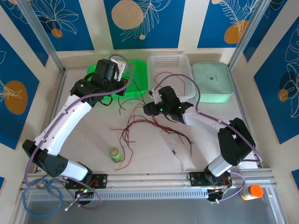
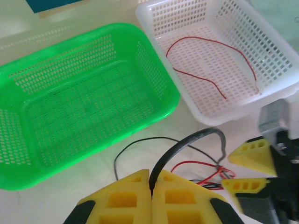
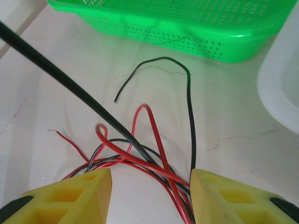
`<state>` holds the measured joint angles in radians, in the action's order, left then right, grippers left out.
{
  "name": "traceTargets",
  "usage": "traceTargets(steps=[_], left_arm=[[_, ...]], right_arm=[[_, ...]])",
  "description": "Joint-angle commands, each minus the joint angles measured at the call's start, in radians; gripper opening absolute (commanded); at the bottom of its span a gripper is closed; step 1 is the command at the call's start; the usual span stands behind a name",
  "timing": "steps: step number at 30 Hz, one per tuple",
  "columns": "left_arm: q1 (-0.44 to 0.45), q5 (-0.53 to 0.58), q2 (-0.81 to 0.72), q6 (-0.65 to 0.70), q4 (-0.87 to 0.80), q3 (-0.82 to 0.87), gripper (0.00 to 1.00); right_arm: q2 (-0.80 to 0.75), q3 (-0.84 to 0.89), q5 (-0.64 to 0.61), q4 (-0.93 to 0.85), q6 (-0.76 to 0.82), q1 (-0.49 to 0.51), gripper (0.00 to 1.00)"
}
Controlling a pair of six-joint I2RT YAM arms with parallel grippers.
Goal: Untangle the cables
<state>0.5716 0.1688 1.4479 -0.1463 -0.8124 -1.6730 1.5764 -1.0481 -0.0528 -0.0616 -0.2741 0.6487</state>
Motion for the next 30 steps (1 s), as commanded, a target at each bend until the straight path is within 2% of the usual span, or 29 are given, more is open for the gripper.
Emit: traceTargets(steps=[1, 4, 14, 16, 19, 21, 30], left_arm=[[0.014, -0.024, -0.014, 0.027, -0.039, -0.042, 0.0], [0.019, -0.034, -0.018, 0.024, -0.035, -0.046, 0.0], [0.024, -0.047, -0.018, 0.017, -0.028, -0.031, 0.0], [0.025, -0.05, -0.024, 0.016, -0.027, -0.032, 0.0], [0.025, -0.049, -0.042, 0.014, -0.027, -0.033, 0.0], [0.025, -0.042, -0.051, 0.015, -0.032, -0.033, 0.0], [0.025, -0.02, -0.075, -0.002, -0.024, 0.031, 0.0]], right_arm=[[0.024, -0.051, -0.016, 0.0, -0.004, 0.005, 0.46], [0.04, -0.087, -0.041, 0.002, -0.011, 0.005, 0.42], [0.049, -0.164, -0.025, -0.014, 0.001, 0.028, 0.38], [0.063, -0.175, -0.037, -0.018, -0.002, 0.028, 0.31], [0.074, -0.21, -0.062, -0.04, 0.006, 0.028, 0.09], [0.063, -0.241, -0.074, -0.06, 0.02, 0.028, 0.0], [-0.118, -0.312, -0.08, -0.151, 0.071, 0.034, 0.0]])
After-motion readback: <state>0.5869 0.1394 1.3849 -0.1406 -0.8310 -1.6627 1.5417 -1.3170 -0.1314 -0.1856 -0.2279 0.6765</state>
